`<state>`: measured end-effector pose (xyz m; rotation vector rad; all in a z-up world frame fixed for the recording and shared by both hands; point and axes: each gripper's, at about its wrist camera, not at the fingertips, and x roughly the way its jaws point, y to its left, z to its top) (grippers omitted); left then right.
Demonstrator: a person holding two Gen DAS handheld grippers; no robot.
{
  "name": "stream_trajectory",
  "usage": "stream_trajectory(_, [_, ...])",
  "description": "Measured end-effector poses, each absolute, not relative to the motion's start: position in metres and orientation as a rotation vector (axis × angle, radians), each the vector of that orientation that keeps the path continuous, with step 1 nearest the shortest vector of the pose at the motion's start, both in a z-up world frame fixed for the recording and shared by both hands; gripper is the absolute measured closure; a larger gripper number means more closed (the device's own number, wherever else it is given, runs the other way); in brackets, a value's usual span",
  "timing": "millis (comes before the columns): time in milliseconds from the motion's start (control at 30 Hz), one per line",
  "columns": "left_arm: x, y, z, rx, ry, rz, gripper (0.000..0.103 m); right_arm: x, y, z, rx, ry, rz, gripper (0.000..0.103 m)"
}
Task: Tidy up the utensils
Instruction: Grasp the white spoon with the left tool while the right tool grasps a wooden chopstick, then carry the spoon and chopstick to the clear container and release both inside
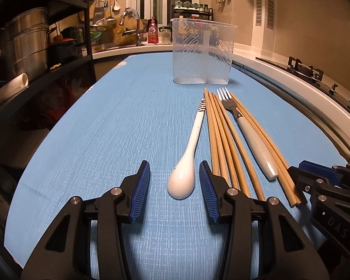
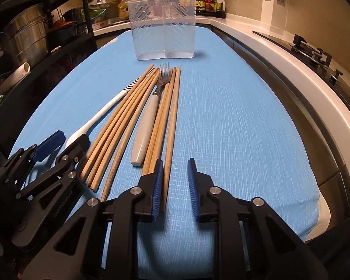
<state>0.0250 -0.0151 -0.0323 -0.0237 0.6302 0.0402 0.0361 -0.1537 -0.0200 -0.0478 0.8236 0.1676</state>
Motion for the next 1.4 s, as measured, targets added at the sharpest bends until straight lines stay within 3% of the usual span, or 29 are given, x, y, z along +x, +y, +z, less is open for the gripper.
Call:
stream_trajectory(133, [0.022, -0.017, -0.034, -0.01, 0.598, 0.042, 0.06, 0.033, -0.151, -0.02, -0.06, 0.816, 0.183, 0.097])
stream_trajectory(367, [0.015, -0.021, -0.039, -0.003, 0.532, 0.001, 0.08, 0.031, -0.153, -0.019, -0.052, 0.808, 0.179, 0.098])
stream_trajectory(600, [0.012, -0.019, -0.037, -0.028, 0.512, -0.012, 0.081, 0.031, -0.159, -0.018, -0.029, 0.802, 0.17, 0.098])
stream_trajectory(1400, [-0.003, -0.016, 0.063, 0.038, 0.251, 0.006, 0.083, 0.007, -0.167, 0.031, -0.03, 0.562, 0.173, 0.098])
